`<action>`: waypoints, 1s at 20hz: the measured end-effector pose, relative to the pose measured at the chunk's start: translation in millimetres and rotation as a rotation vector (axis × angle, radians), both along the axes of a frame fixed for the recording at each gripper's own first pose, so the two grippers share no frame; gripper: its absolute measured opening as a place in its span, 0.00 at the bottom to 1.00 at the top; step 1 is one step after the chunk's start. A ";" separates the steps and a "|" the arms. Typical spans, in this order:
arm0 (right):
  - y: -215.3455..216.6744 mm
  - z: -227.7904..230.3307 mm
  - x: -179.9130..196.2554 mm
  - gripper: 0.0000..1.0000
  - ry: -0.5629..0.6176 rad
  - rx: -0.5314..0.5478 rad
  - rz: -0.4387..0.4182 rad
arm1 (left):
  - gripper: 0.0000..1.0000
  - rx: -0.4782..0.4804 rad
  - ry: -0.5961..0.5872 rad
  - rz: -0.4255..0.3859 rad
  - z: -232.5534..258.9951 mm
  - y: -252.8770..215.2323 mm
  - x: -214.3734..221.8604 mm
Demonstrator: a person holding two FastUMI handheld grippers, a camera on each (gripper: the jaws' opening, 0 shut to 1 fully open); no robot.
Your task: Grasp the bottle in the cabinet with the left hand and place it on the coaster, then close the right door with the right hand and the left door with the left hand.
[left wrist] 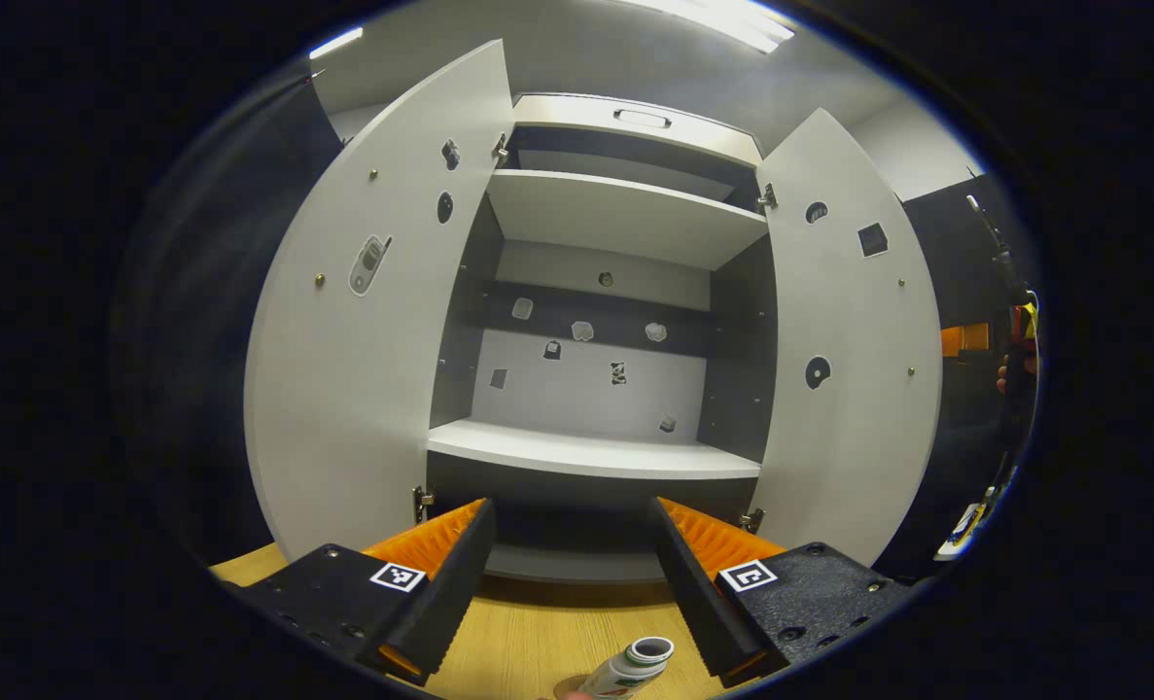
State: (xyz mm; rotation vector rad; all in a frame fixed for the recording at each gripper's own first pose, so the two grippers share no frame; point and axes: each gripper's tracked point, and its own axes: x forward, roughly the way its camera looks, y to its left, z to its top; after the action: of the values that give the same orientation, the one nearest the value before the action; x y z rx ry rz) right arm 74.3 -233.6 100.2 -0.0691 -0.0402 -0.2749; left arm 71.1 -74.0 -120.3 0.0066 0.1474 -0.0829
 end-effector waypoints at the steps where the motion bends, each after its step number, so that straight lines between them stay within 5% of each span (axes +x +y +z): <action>1: 1.4 -0.3 -0.2 0.84 0.001 -0.001 -0.001 | 0.95 0.004 0.001 0.007 0.4 4.3 0.9; 2: 1.4 0.1 0.5 0.85 0.004 -0.008 -0.006 | 0.95 0.007 -0.002 0.011 0.8 7.5 1.5; 3: 2.4 0.4 0.4 0.96 0.007 -0.014 -0.013 | 0.95 0.010 -0.005 0.010 2.2 9.0 3.8; 4: 4.4 1.2 -1.3 0.84 0.007 -0.023 -0.027 | 0.95 0.012 -0.010 0.005 3.4 9.2 6.2; 5: 6.1 2.4 -1.7 0.94 0.001 -0.044 -0.037 | 0.95 0.014 -0.015 -0.001 4.0 9.7 8.5; 6: 9.4 2.9 -1.7 0.81 -0.005 -0.069 -0.048 | 0.95 0.012 -0.019 -0.006 5.8 9.5 11.6; 7: 12.2 3.4 -2.5 0.94 -0.007 -0.090 -0.061 | 0.95 0.004 -0.021 -0.016 6.2 7.7 14.5; 8: 14.8 3.9 -3.5 0.82 -0.009 -0.105 -0.074 | 0.95 -0.008 -0.020 -0.030 5.8 4.9 16.0; 9: 18.2 3.5 -4.0 0.94 -0.009 -0.114 -0.082 | 0.95 -0.018 -0.013 -0.048 3.7 2.2 17.6; 11: 26.6 4.1 -1.4 0.94 -0.014 -0.113 -0.081 | 0.95 -0.020 -0.002 -0.067 -0.6 1.5 21.0; 20: 109.8 -10.6 24.2 0.94 0.012 -0.098 0.083 | 0.95 -0.027 0.008 -0.057 -2.3 27.7 21.9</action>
State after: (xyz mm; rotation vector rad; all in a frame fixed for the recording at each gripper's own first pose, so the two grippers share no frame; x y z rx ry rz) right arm 98.6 -123.7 89.6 -0.1659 -0.0440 -0.1895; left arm 92.9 -46.3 -122.6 -0.0166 0.1543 -0.1423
